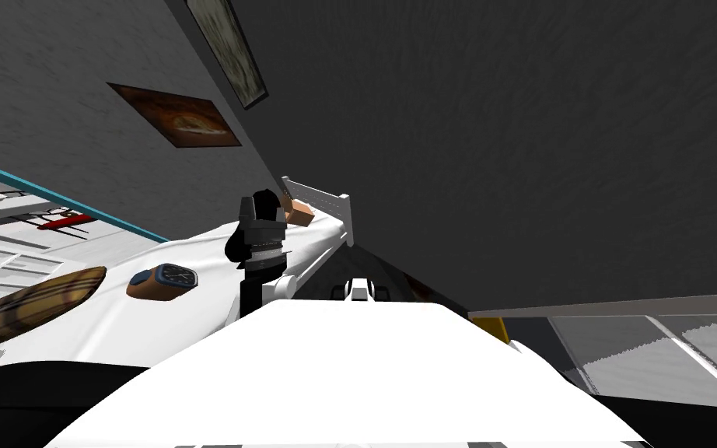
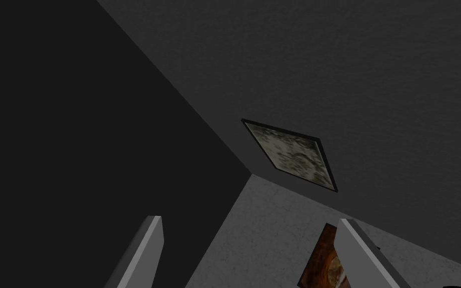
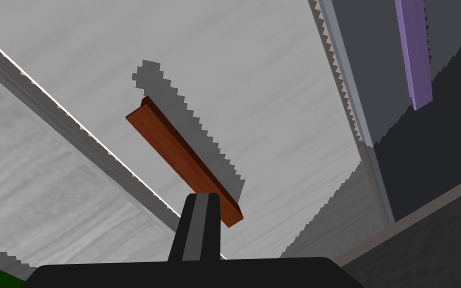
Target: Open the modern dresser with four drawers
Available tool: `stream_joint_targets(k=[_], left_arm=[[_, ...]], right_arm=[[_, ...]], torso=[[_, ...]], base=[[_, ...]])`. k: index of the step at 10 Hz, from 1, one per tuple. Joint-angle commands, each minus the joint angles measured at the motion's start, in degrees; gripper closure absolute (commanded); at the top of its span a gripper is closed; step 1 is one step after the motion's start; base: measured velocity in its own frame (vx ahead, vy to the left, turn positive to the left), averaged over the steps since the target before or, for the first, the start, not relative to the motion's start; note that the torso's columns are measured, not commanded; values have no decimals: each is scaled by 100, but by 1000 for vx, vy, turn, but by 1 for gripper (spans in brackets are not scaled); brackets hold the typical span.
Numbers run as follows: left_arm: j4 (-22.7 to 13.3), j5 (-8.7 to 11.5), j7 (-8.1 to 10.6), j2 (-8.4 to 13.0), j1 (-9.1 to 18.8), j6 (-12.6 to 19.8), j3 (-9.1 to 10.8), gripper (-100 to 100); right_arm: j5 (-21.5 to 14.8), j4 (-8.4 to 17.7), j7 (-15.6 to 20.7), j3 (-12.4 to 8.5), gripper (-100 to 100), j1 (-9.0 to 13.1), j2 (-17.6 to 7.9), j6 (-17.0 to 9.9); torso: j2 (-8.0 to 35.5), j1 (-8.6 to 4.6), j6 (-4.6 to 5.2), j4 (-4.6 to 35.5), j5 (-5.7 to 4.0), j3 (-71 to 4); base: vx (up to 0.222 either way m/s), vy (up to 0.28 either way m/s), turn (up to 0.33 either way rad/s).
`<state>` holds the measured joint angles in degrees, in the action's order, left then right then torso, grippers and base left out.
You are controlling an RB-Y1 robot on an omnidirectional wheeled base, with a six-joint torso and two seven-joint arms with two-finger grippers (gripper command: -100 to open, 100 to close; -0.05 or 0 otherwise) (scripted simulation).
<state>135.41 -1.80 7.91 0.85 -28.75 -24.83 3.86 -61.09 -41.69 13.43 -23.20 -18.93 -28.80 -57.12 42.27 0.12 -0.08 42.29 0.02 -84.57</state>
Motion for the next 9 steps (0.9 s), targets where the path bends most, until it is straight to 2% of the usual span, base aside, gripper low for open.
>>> stream_joint_targets(k=[1,2,3,4,5,6,7,9], left_arm=[[1,0,0,0,-1,0,1,0],[1,0,0,1,-2,0,2,0],[0,0,0,1,-1,0,2,0],[0,0,0,1,0,0,1,0],[0,0,0,0,-1,0,1,0],[1,0,0,1,-2,0,2,0],[0,0,0,0,0,0,0,0],[1,0,0,1,-2,0,2,0]], right_arm=[[135,337,-117,-96,100,-22,-183,158],[135,391,-117,-96,100,-22,-183,158],[317,646,-373,-233,100,-62,-461,404],[317,859,-410,-233,100,-62,-461,404],[317,901,-410,-233,100,-62,-461,404],[500,1153,-688,-370,100,-103,-739,650],[500,1493,-704,-370,100,-103,-739,650],[459,1555,-805,-342,100,-61,-753,691]], torso=[[-1,-3,12,-2,3,-2],[4,-30,13,-1,-6,2],[10,-41,8,2,-11,6],[2,-3,0,1,-1,2],[-3,8,10,-2,4,-2],[1,-12,13,-2,-1,-1],[-3,0,1,-1,1,-2],[4,-26,13,-1,-5,2]], base=[[30,44,-48],[5,-3,-30],[24,81,328],[35,101,207],[23,55,-31],[34,113,265],[45,115,174],[24,33,-12]])
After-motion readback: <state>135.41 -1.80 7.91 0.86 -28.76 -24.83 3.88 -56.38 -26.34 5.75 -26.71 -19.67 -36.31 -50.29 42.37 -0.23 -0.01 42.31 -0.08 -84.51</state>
